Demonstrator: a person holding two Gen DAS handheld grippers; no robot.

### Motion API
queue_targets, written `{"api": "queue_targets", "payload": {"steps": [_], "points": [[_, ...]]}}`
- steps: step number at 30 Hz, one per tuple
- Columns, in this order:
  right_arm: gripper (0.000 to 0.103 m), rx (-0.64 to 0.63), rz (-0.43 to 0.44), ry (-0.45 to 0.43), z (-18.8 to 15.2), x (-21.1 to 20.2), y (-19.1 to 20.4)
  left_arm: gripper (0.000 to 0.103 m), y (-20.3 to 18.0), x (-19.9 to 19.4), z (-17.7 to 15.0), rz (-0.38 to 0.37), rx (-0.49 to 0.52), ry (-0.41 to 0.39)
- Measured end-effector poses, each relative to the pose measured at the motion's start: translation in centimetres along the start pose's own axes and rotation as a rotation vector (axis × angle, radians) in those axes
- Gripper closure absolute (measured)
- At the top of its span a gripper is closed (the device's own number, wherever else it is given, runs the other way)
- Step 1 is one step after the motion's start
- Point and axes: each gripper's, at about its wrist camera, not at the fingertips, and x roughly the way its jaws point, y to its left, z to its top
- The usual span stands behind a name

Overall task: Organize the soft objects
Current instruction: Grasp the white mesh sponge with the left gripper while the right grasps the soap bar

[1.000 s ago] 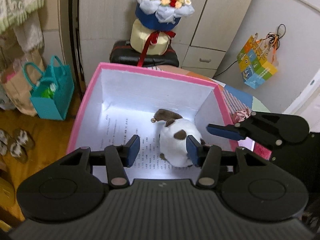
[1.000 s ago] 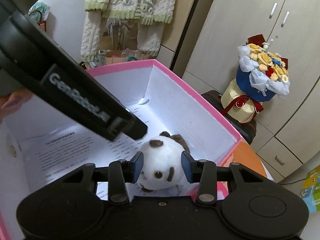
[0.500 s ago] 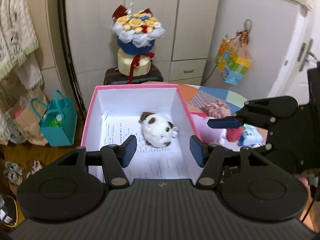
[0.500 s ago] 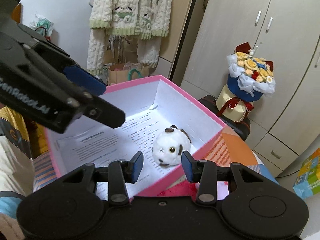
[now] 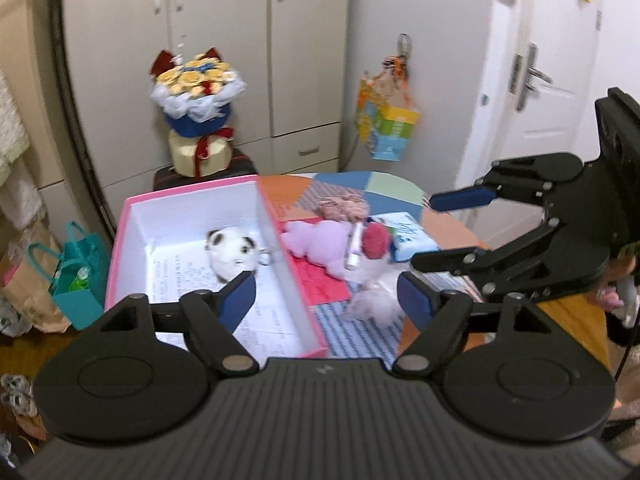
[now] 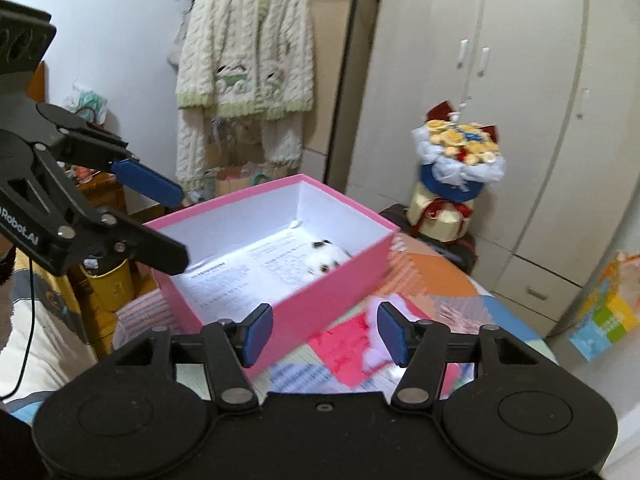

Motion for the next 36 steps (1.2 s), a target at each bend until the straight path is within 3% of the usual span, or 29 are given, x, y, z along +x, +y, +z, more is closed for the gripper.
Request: {"api": "queue_targets", "payload": {"steps": [10, 14, 16, 21, 26, 29, 32, 36], "points": [[0.034, 0.075, -0.112, 0.012, -7.2, -2.4, -2.8, 0.017, -6.1, 3.7, -1.3, -0.08, 0.115, -0.01], [0.033, 0.088, -0.144, 0.042, -10.1, -1.6, -3.7, 0.017, -8.4, 6.2, -2.6, 0.018, 0.168, -0.072], [0.033, 0.112, -0.143, 0.049, -11.6, -1.2, -4.6, 0.017, -9.3, 7.6, -3.0, 0.026, 0.189, -0.073], [0.033, 0.162, -0.138, 0.018, -14.7, 0.1, -6.3, 0.017, -10.0, 11.4, -3.6, -0.03, 0.167, -0.031], [0.033, 0.16, -0.184, -0.006, -17.2, 2.8, -6.5, 0.017, -9.3, 16.0, -4.7, -0.055, 0.093, -0.006], [0.033, 0.158, -0.25, -0.014, -18.1, 4.3, -6.4, 0.017, -8.9, 18.2, -5.5, -0.004, 0.074, -0.005], [0.033, 0.151, -0.295, -0.011, -18.7, 5.9, -6.4, 0.018, -8.3, 20.5, -5.8, 0.069, 0.042, 0.056], [0.033, 0.2, -0.3, -0.018, -19.2, 7.7, -6.3, 0.018, -7.7, 21.7, -6.2, 0.072, 0.015, 0.075]]}}
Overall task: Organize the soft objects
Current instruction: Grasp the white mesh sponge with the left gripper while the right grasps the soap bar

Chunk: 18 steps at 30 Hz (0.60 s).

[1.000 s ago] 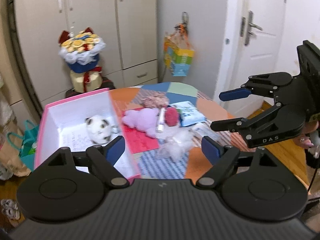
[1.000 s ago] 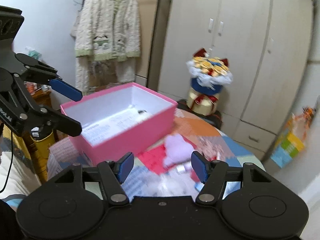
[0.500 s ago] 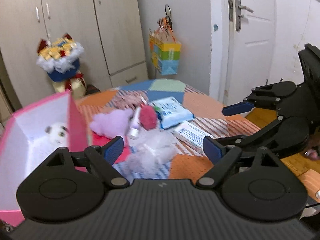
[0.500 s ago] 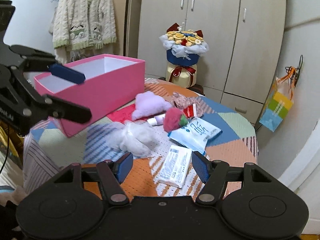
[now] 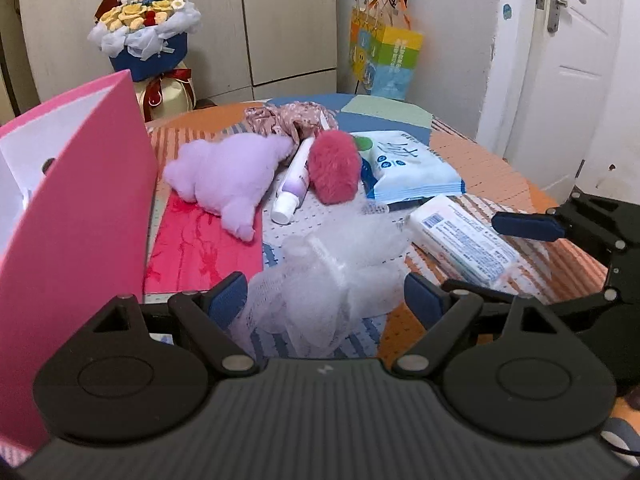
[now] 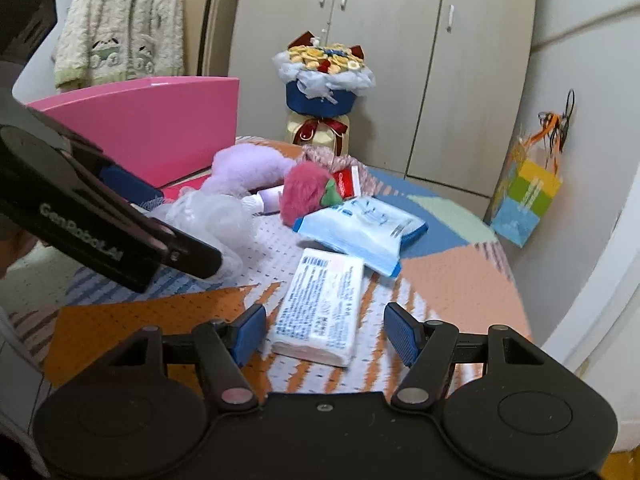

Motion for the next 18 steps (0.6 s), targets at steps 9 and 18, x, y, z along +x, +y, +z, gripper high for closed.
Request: {"api": "queue_targets", "payload": {"steps": [9, 18], "points": [[0.034, 0.182, 0.011, -0.005, -0.4, 0.8, -0.8, 0.018, -0.3, 0.2, -0.8, 0.017, -0.025, -0.092], [0.058, 0.129, -0.006, -0.055, -0.9, 0.6, 0.5, 0.051, -0.4, 0.7, -0.9, 0.009, -0.079, -0.108]]}}
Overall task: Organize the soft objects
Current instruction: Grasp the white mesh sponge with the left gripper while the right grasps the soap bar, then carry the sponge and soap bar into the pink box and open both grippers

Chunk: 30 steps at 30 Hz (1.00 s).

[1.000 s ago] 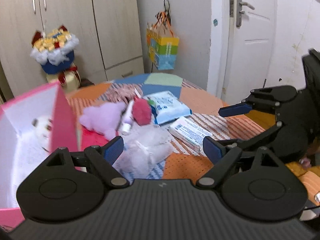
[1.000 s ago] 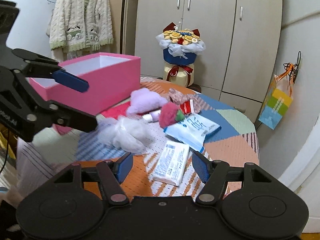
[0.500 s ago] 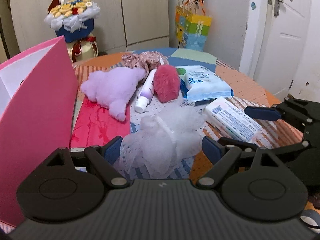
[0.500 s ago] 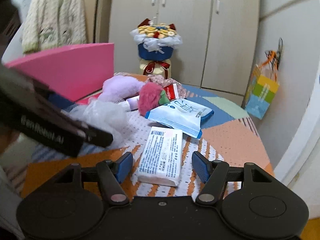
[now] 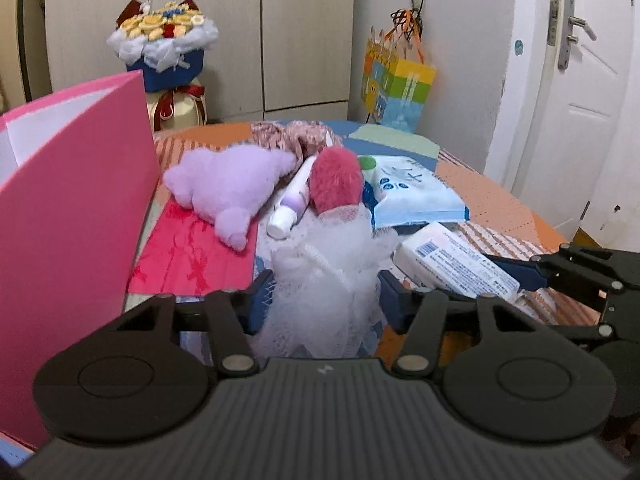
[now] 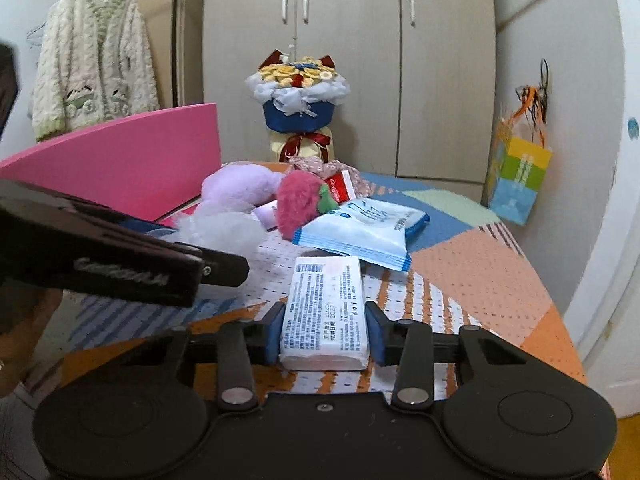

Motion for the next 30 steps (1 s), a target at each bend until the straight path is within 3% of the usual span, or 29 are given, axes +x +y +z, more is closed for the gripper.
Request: {"api": "queue_targets", "payload": {"steps": [4, 7, 14, 30], "points": [[0.058, 0.004, -0.007, -0.019, -0.3, -0.2, 0.2, 0.063, -0.4, -0.1, -0.3, 0.024, 0.007, -0.001], [0.059, 0.021, -0.024, -0.029, -0.5, -0.4, 0.3, 0.066, -0.5, -0.5, -0.4, 0.025, 0.001, -0.004], [0.059, 0.051, -0.052, -0.031, -0.6, -0.9, 0.7, 0.066, -0.4, -2.0, -0.5, 0.017, -0.031, -0.013], [0.059, 0.098, -0.013, -0.028, -1.3, -3.7, 0.8, 0.066, 0.6, -6.5, -1.6, -0.023, -0.089, -0.001]]}}
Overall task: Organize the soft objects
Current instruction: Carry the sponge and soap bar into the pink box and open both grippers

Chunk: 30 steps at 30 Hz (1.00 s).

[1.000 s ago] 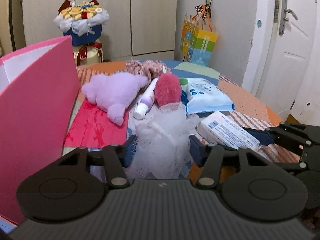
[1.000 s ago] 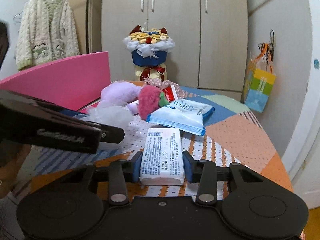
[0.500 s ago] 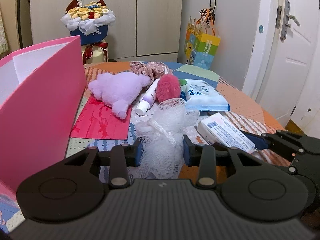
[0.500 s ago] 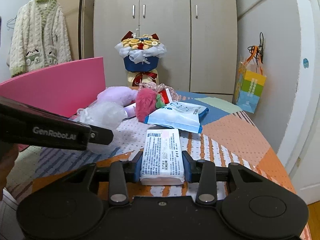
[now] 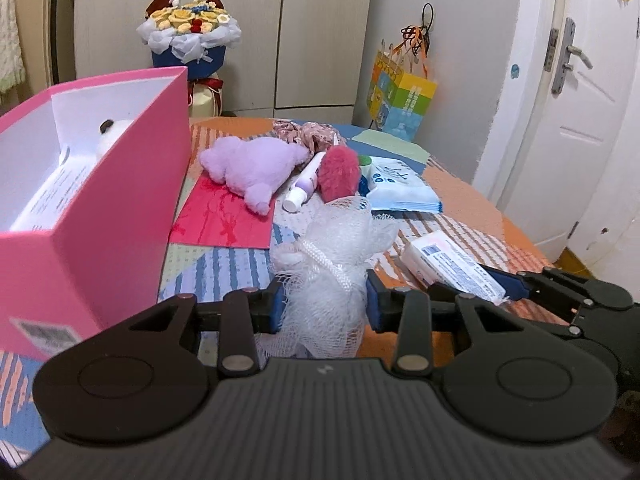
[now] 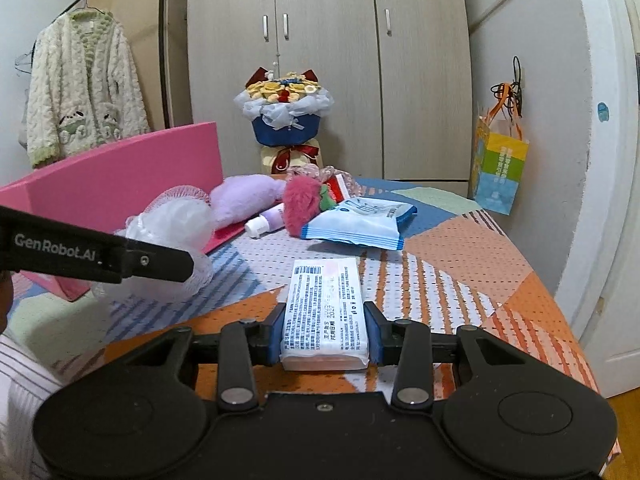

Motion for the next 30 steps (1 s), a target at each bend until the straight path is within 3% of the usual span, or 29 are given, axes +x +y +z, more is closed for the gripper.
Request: {"api": "queue_targets", "payload": {"steps": [9, 19, 23, 30], "points": [[0.059, 0.064, 0.169, 0.039, 1.0, -2.6, -0.1, 0.066, 0.4, -2.9, 0.3, -0.073, -0.048, 0.031], [0.059, -0.095, 0.275, 0.047, 4.1, -5.6, 2.7, 0.066, 2.9, -6.5, 0.8, -0.147, -0.061, 0.164], [0.059, -0.164, 0.328, 0.037, 6.0, -6.9, 3.9, 0.066, 4.7, -9.4, 1.7, -0.12, -0.052, 0.143], [0.059, -0.192, 0.456, 0.029, 9.1, -6.9, 6.5, 0.066, 7.5, -13.7, 4.0, -0.054, -0.027, 0.02]]}}
